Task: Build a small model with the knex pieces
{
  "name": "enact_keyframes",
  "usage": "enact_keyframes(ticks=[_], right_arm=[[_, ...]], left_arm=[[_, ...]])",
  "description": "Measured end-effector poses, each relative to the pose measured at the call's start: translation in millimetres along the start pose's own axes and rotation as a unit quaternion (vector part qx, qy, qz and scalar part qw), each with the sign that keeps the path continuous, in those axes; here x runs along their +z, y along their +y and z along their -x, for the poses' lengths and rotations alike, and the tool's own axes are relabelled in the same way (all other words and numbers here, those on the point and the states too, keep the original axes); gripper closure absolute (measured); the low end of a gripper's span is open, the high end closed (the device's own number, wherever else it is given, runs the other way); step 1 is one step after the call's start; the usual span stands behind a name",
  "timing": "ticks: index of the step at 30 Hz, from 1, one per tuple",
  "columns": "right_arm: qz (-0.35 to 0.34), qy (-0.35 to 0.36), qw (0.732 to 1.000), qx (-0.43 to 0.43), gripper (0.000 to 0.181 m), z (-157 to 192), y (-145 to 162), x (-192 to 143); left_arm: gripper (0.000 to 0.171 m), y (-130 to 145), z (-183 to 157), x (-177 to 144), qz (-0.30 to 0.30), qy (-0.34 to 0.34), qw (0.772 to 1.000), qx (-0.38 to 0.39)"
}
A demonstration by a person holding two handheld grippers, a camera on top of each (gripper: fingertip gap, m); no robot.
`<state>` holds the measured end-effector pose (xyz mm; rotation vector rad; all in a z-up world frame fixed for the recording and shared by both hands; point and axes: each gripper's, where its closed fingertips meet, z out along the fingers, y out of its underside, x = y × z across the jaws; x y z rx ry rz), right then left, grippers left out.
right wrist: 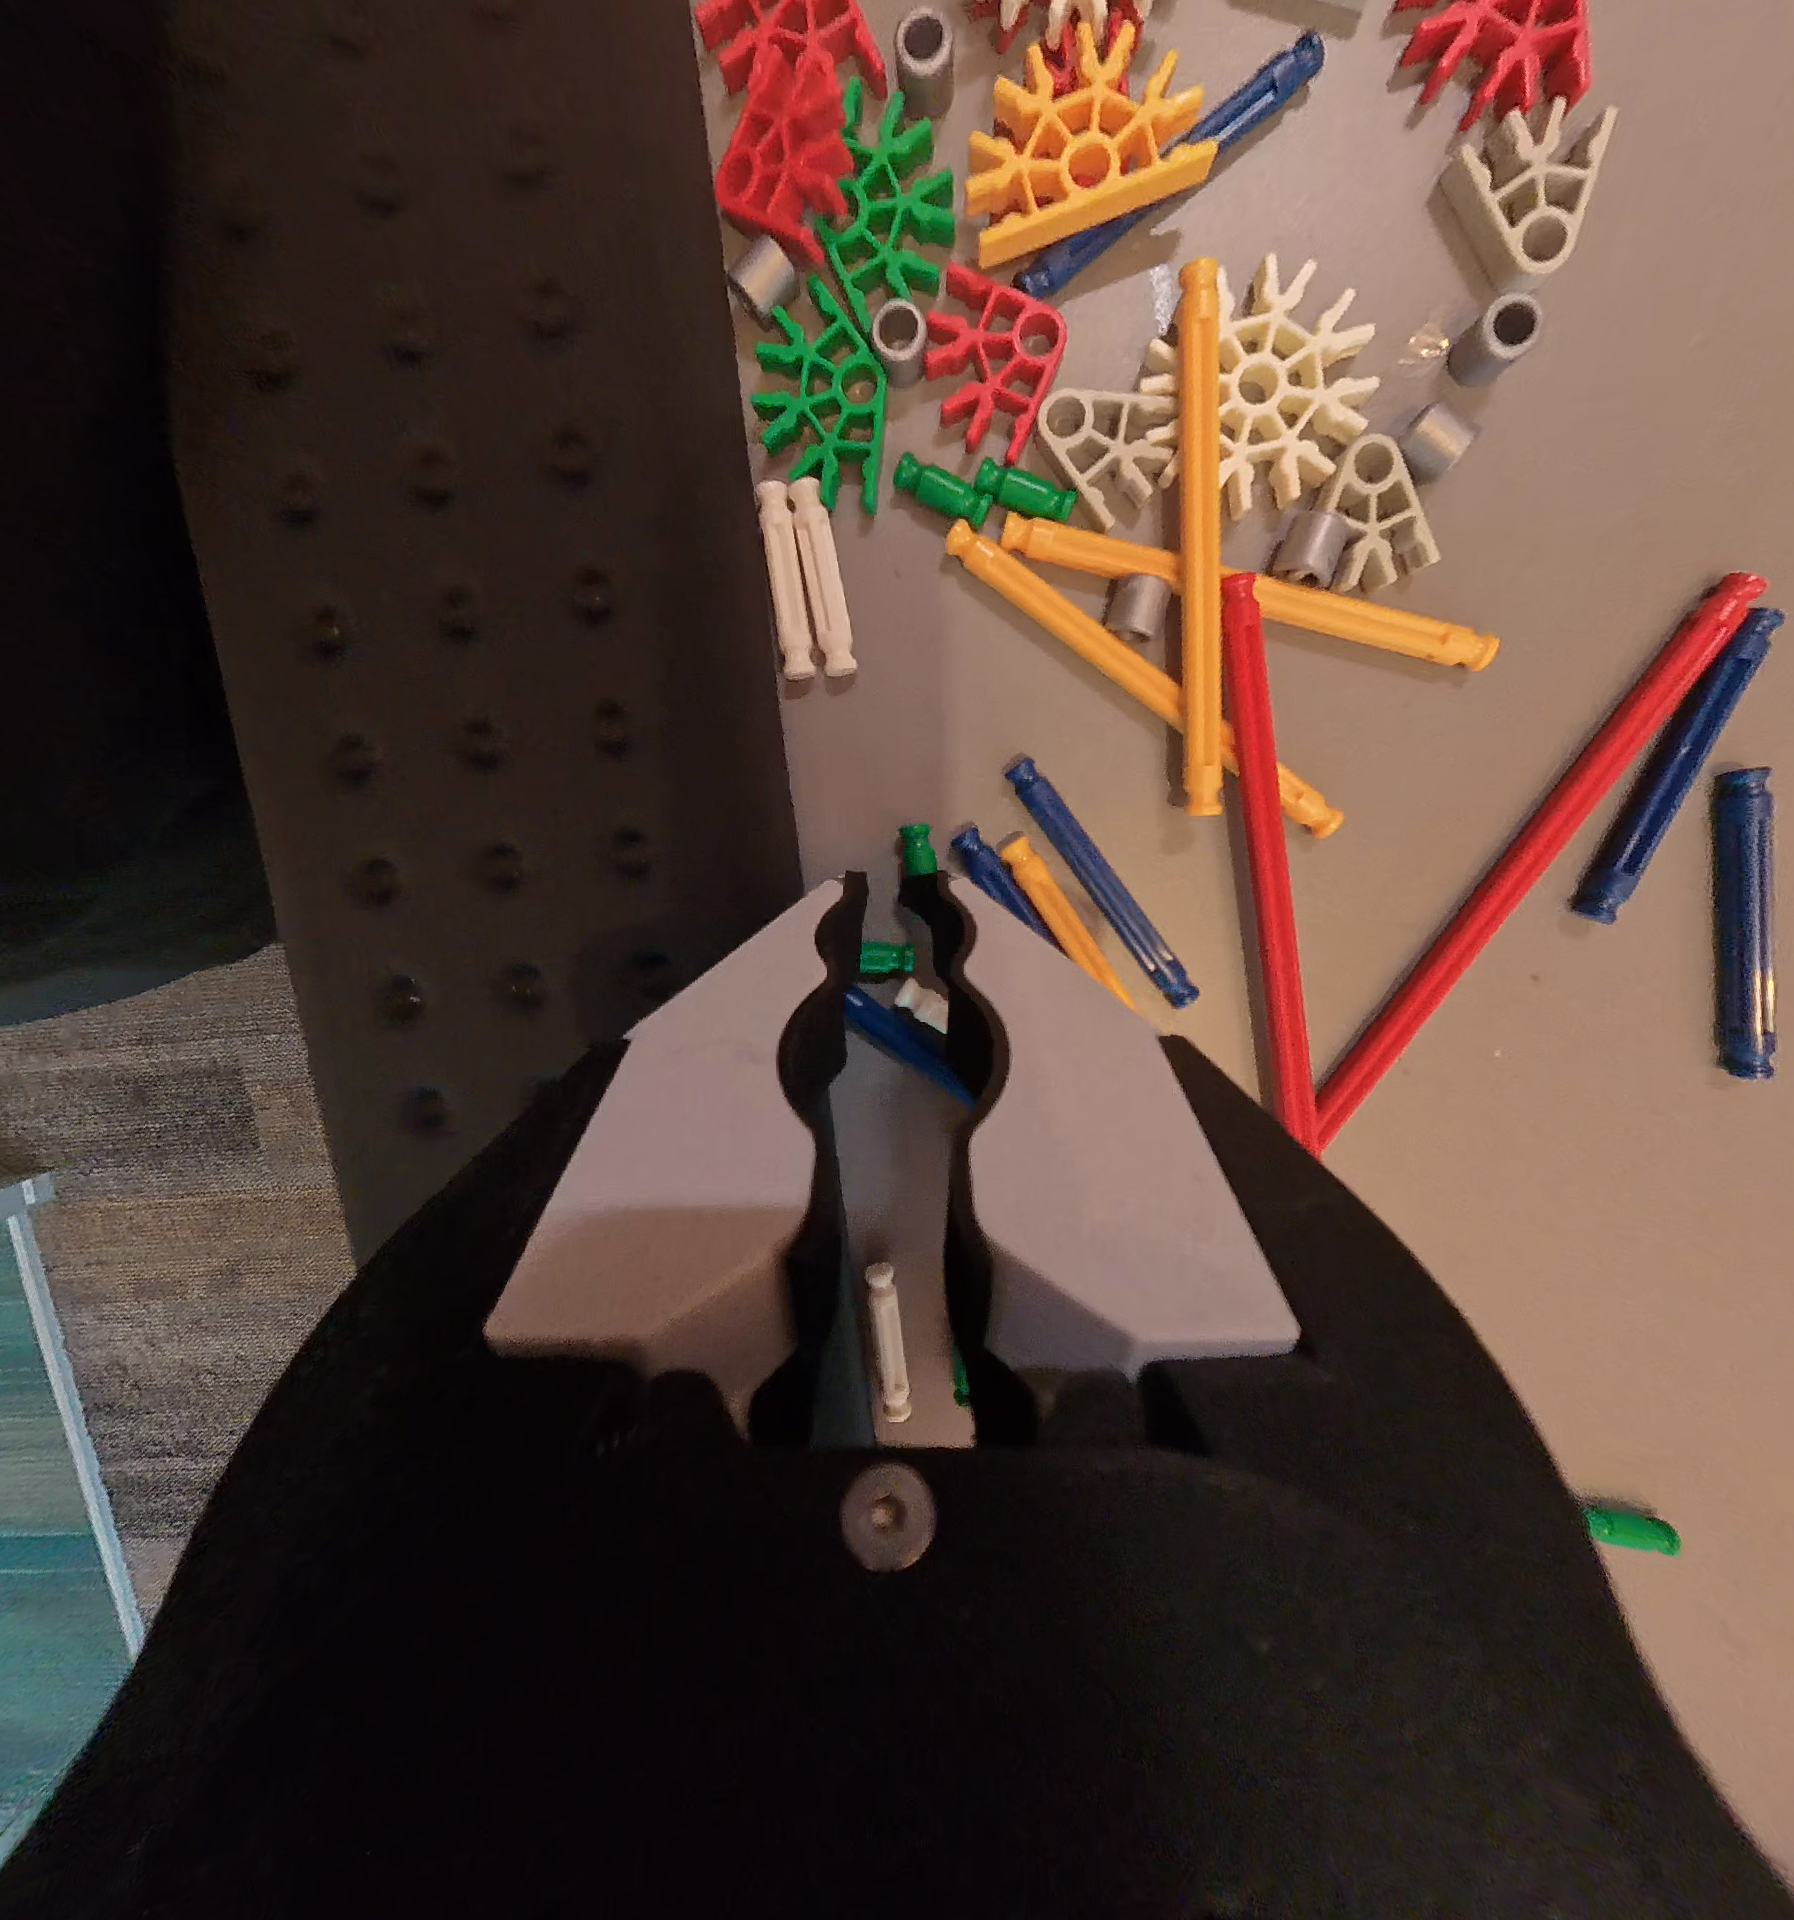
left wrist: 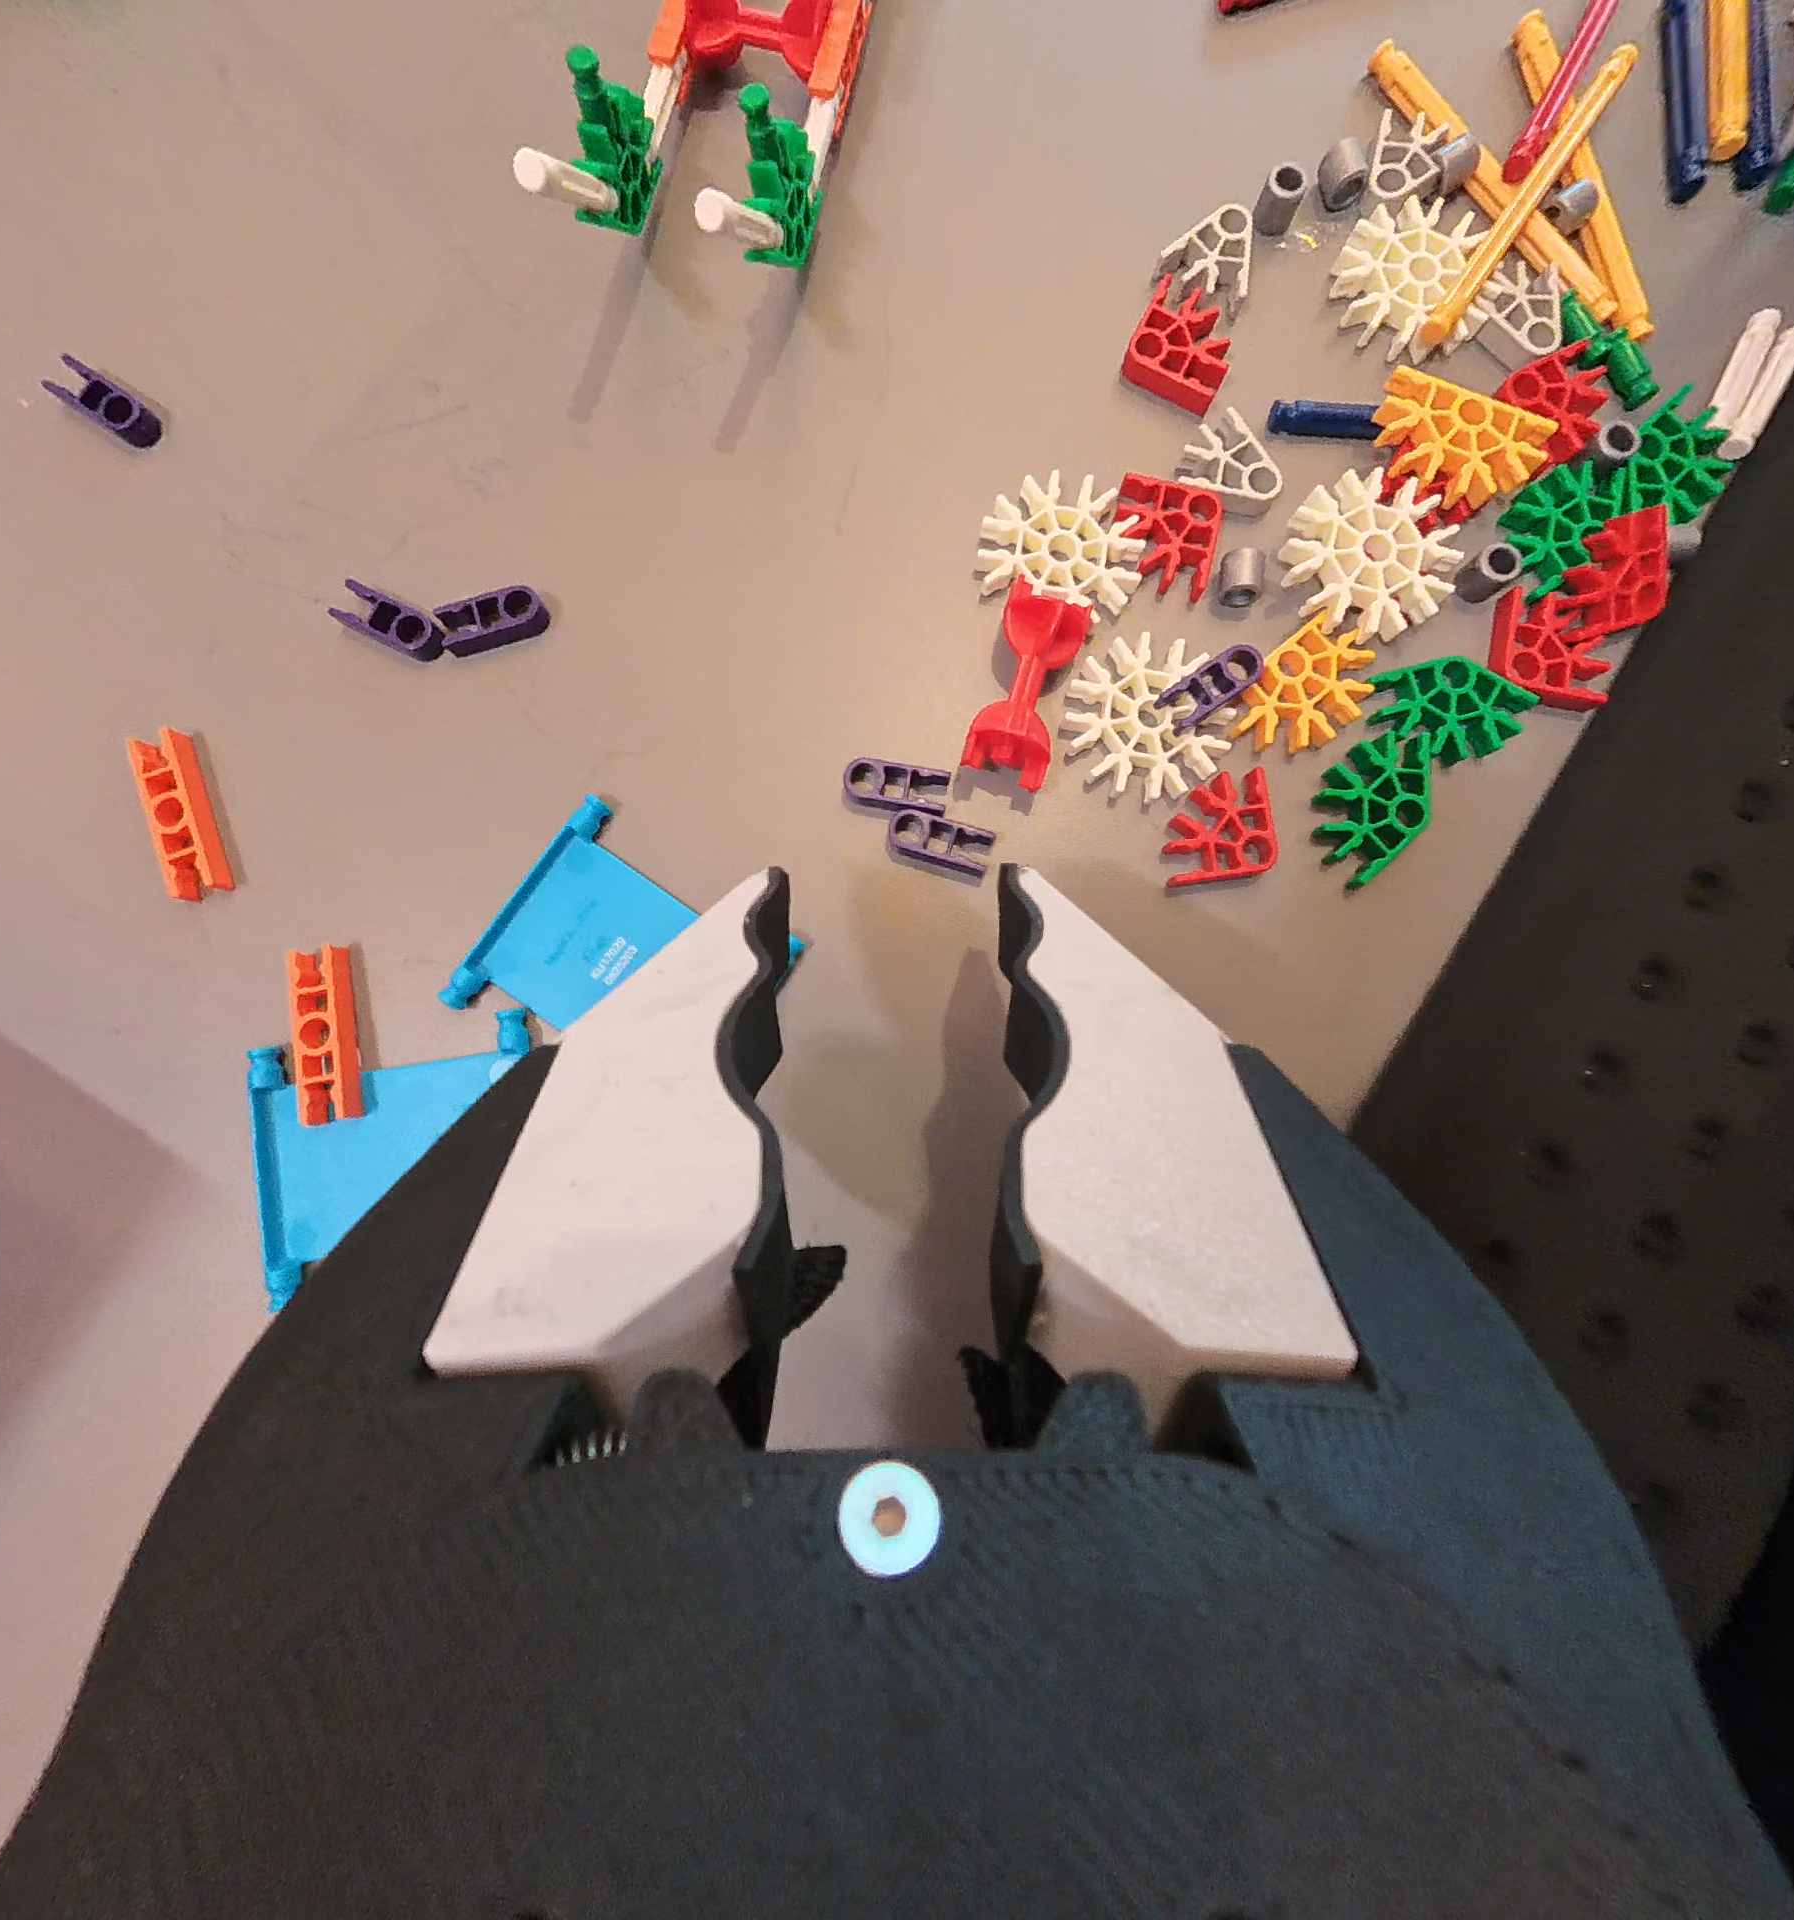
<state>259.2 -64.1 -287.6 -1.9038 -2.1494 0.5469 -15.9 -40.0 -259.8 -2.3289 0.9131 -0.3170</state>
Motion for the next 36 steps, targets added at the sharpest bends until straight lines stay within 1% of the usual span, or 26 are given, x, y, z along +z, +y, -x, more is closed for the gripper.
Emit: enact_keyframes(ticks=[3, 11, 12, 15, 17, 19, 22, 24, 26, 28, 30, 33, 36], right_arm=[[-0.010, 0.008, 1.000, 0.008, 0.177, -3, -2, 2], [-0.048, 0.018, 0.997, 0.053, 0.174, -8, -8, 3], [-0.054, 0.020, 0.997, 0.057, 0.178, -9, -9, 4], [-0.055, 0.026, 0.996, 0.060, 0.178, -11, -11, 4], [-0.071, 0.021, 0.995, 0.068, 0.179, -10, -15, 1], [-0.099, 0.018, 0.992, 0.082, 0.181, -11, -23, -9], [-0.129, 0.026, 0.987, 0.093, 0.181, -15, -33, -25], [-0.113, 0.038, 0.989, 0.092, 0.181, -18, -29, -26], [-0.112, 0.033, 0.988, 0.101, 0.181, -16, -27, -24], [-0.099, 0.041, 0.989, 0.104, 0.169, -17, -23, -18], [-0.083, 0.052, 0.990, 0.104, 0.163, -16, -20, -12], [-0.070, 0.062, 0.990, 0.109, 0.169, -15, -16, -2], [-0.059, 0.083, 0.988, 0.112, 0.171, -18, -11, 5]], left_arm=[[0.134, -1, 2, 3, 0.003, -0.001, 1.000, 0.009], [0.133, -6, 12, 5, 0.007, -0.004, 1.000, 0.024], [0.133, -7, 13, 6, 0.007, -0.003, 1.000, 0.025], [0.133, -6, 15, 6, 0.008, -0.003, 1.000, 0.028], [0.134, -7, 15, 6, 0.006, -0.001, 1.000, 0.030], [0.135, -15, 10, 3, -0.007, 0.004, 0.999, 0.039], [0.138, -37, -11, 2, -0.039, 0.034, 0.997, 0.052], [0.138, -45, -27, 9, -0.035, 0.051, 0.995, 0.077], [0.137, -48, -36, 17, -0.028, 0.057, 0.993, 0.096], [0.137, -49, -40, 21, -0.026, 0.065, 0.993, 0.098], [0.137, -47, -39, 21, -0.027, 0.066, 0.993, 0.094], [0.137, -40, -32, 18, -0.022, 0.060, 0.994, 0.086], [0.137, -33, -22, 13, -0.017, 0.048, 0.996, 0.077]])
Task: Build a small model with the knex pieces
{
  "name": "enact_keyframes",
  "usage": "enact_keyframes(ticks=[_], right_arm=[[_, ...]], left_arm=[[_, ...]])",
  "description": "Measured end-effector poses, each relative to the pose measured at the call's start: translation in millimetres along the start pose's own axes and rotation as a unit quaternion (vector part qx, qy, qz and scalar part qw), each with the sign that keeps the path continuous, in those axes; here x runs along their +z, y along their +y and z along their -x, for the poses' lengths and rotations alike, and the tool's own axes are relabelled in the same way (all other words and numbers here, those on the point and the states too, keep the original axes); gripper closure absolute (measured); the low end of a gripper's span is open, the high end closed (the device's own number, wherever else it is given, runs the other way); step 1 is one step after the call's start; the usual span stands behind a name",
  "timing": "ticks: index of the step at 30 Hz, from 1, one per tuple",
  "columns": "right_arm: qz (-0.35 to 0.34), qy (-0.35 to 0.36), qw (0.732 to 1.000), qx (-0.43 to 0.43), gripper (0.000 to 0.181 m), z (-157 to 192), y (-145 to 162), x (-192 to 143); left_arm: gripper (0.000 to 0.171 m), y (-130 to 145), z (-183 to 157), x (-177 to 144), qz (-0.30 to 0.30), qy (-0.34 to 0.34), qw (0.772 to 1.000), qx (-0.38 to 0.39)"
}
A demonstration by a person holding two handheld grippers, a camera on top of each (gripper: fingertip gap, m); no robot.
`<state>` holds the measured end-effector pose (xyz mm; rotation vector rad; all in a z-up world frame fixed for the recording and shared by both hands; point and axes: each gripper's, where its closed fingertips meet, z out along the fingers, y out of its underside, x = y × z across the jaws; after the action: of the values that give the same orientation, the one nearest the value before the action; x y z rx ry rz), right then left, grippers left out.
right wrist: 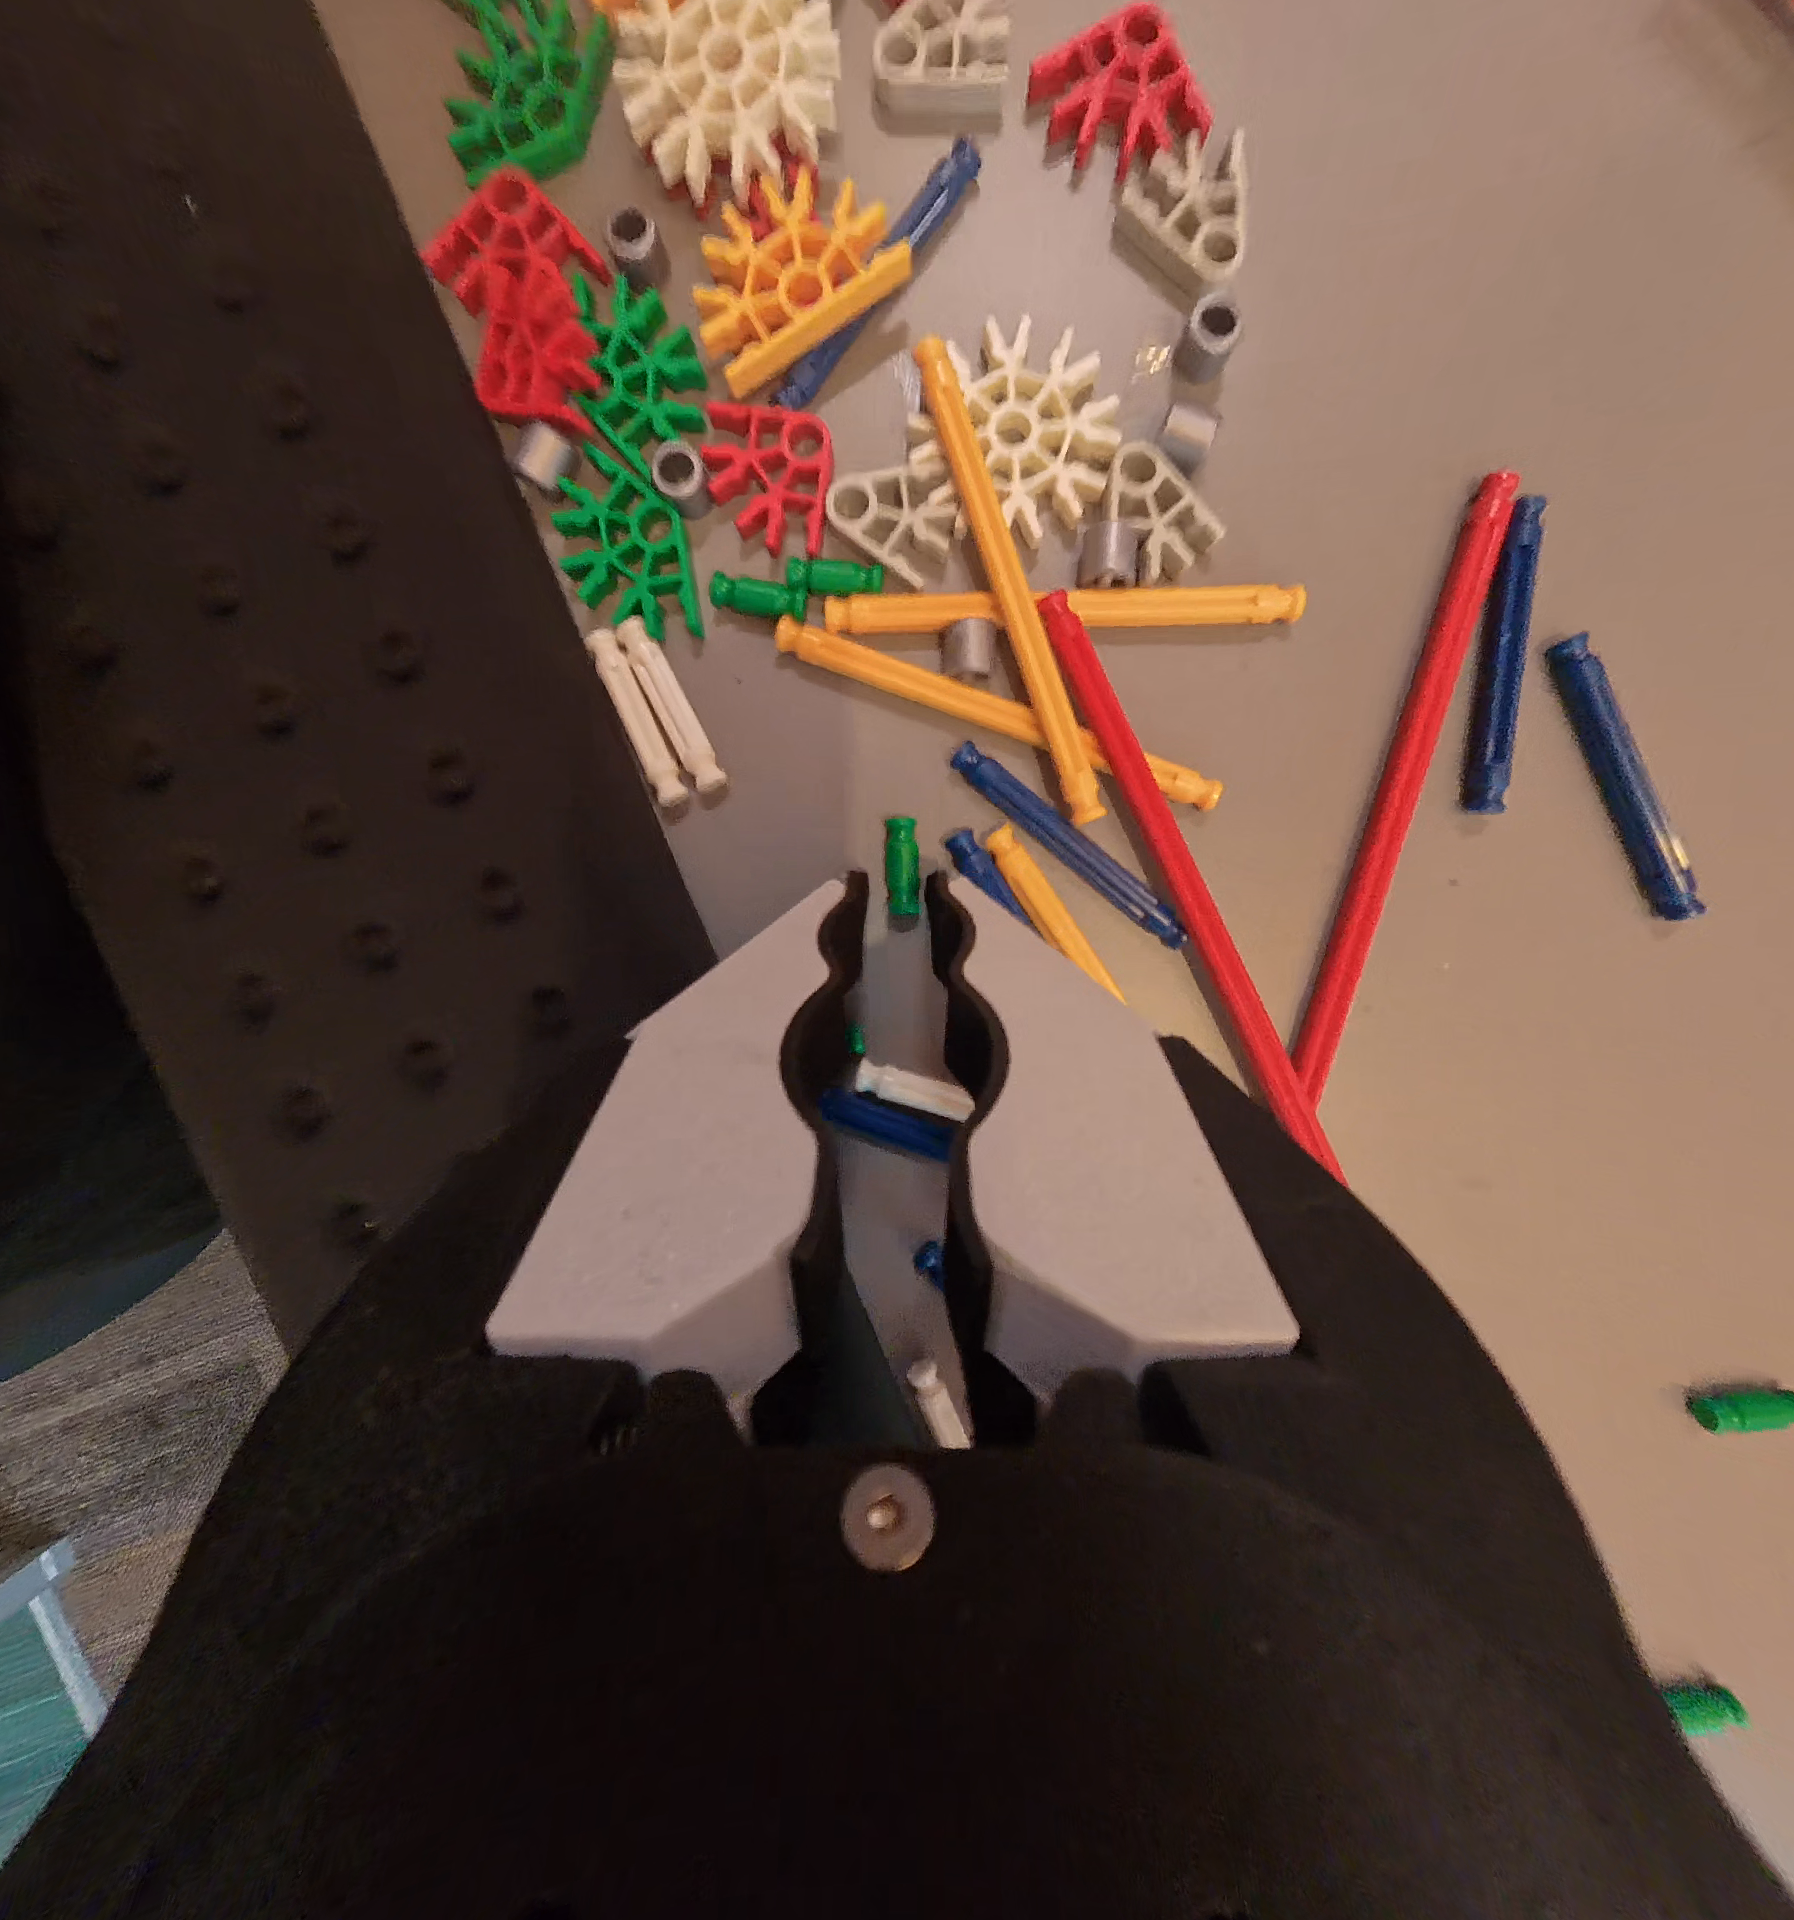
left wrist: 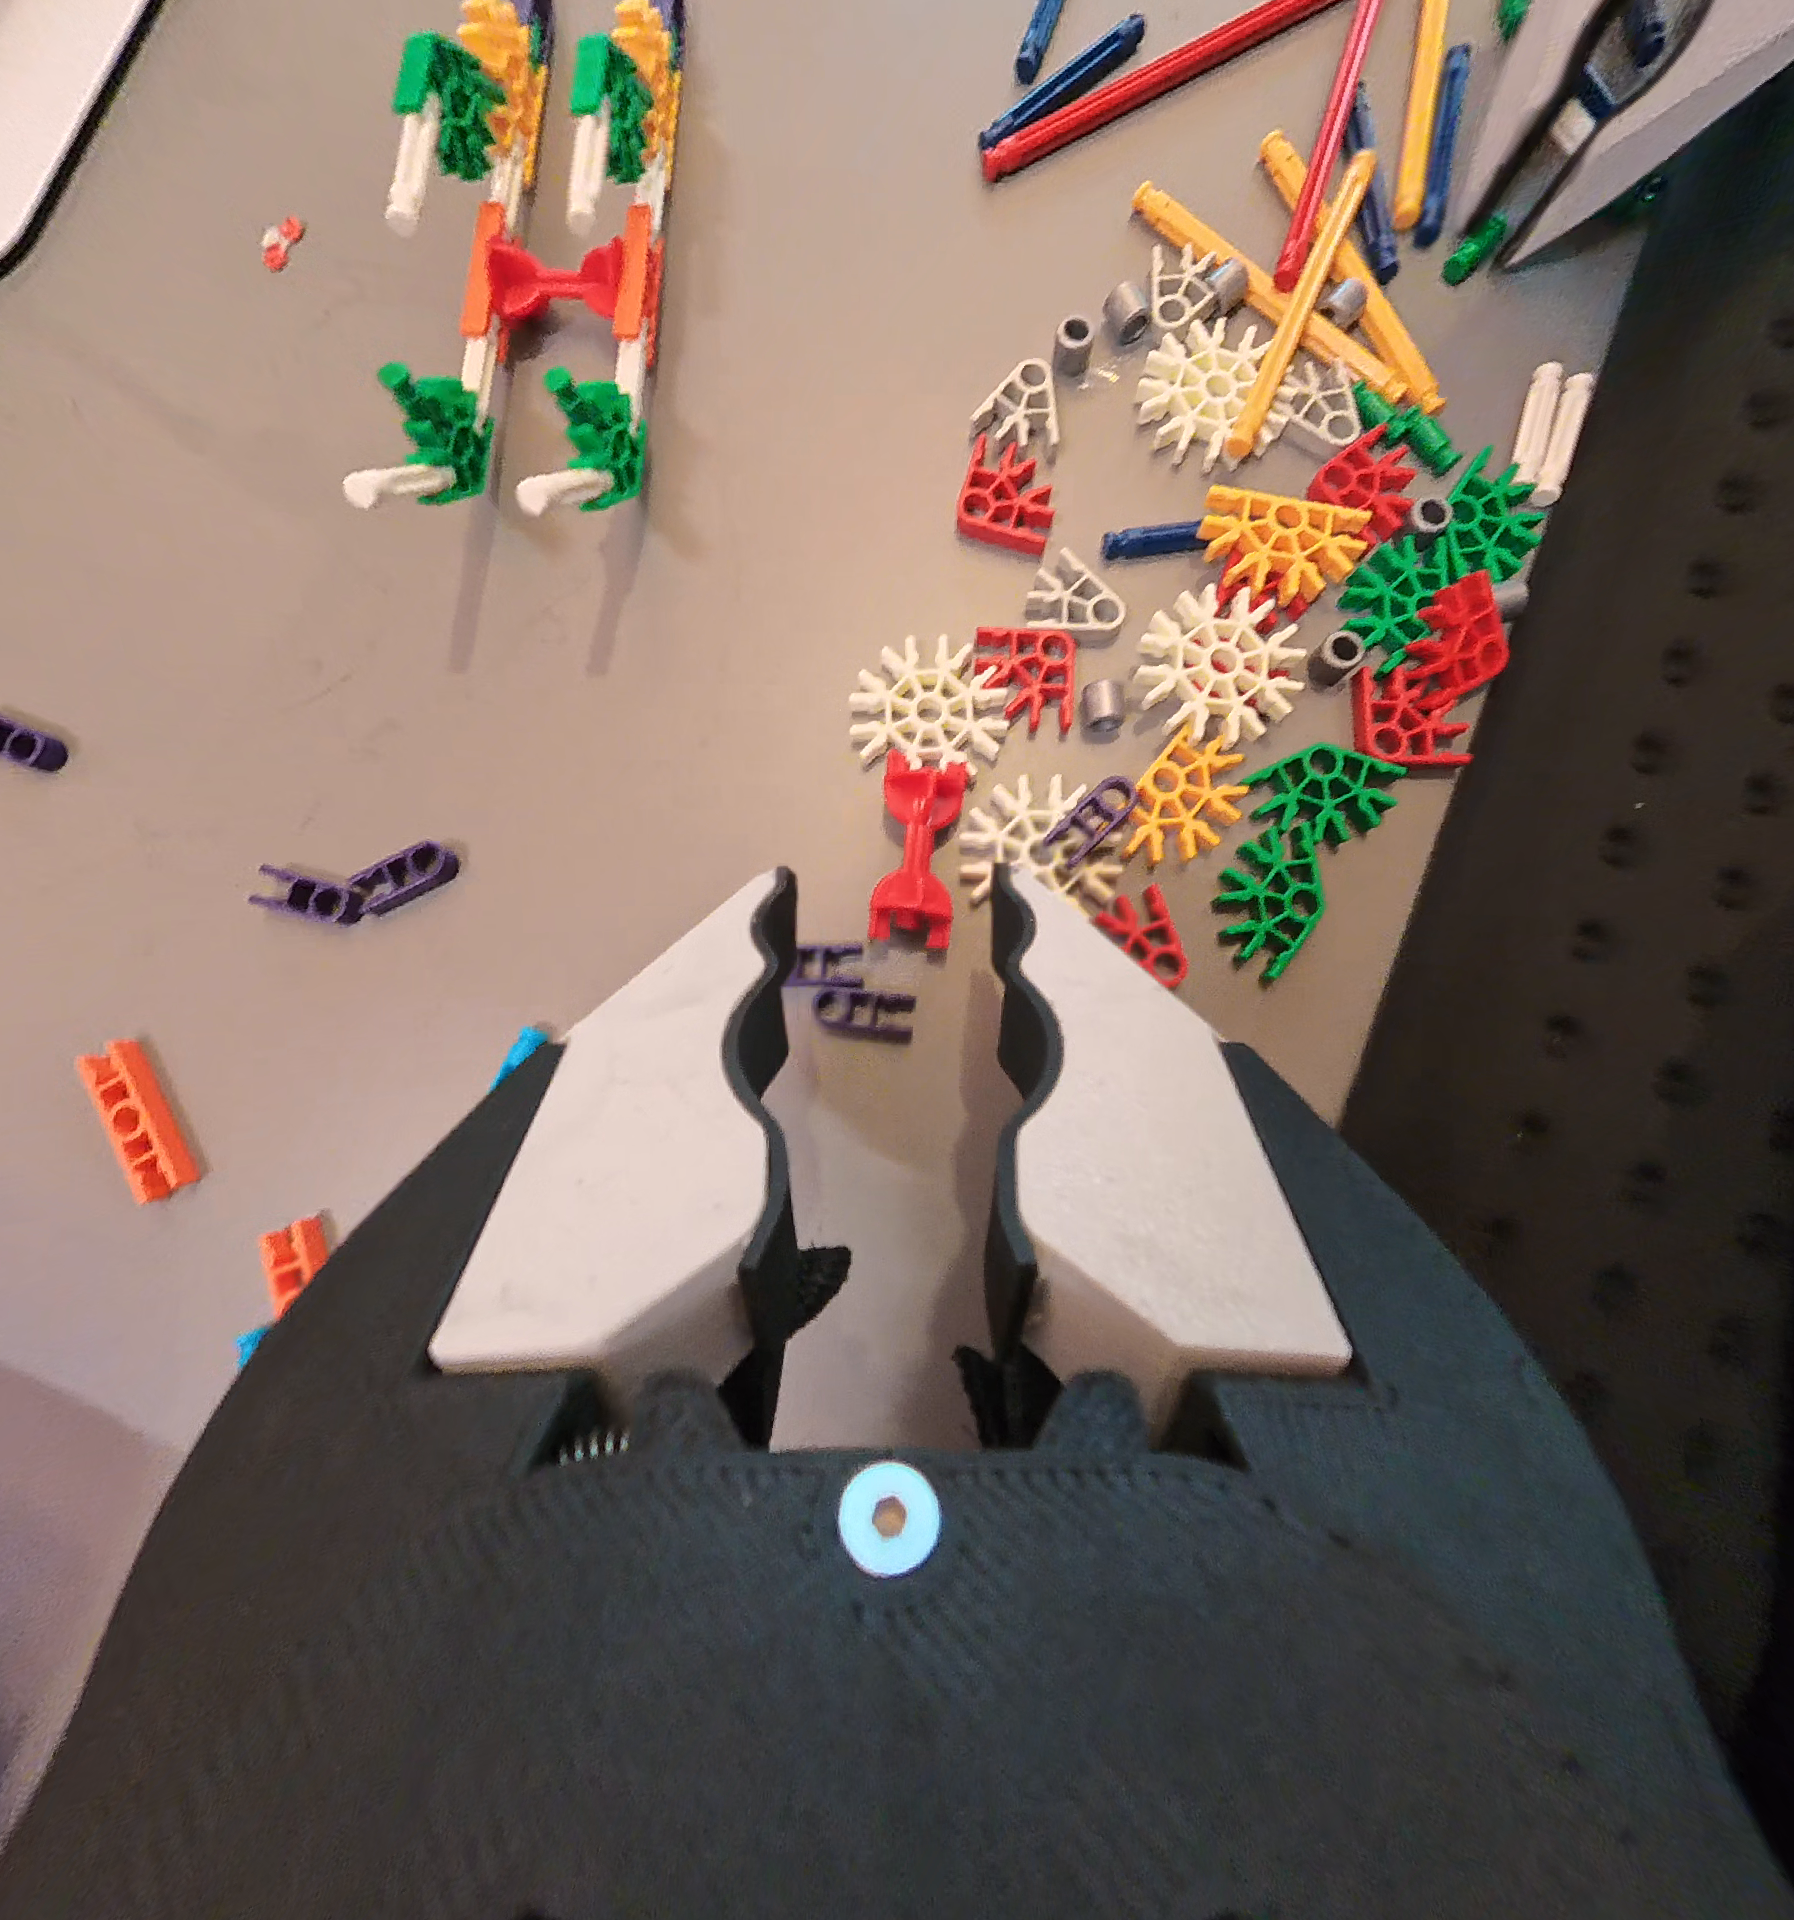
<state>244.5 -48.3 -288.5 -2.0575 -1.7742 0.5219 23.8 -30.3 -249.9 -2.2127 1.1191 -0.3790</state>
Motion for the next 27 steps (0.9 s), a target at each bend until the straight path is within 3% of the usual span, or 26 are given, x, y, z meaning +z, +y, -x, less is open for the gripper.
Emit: enact_keyframes(ticks=[8, 16, 22, 27], right_arm=[[-0.021, 0.004, 1.000, 0.010, 0.178, -2, -11, -1], [-0.052, -0.011, 0.998, -0.016, 0.178, -3, -54, -8], [-0.066, -0.016, 0.997, -0.032, 0.178, -2, -74, -1], [-0.083, -0.019, 0.996, -0.033, 0.178, -1, -87, 1]], left_arm=[[0.139, 21, 23, -14, 0.008, -0.025, 1.000, -0.011], [0.135, 25, 20, -5, 0.032, 0.050, 0.995, 0.081], [0.148, 41, 11, 11, 0.079, 0.064, 0.990, 0.099], [0.165, 43, 6, 14, 0.068, 0.029, 0.996, 0.044]])
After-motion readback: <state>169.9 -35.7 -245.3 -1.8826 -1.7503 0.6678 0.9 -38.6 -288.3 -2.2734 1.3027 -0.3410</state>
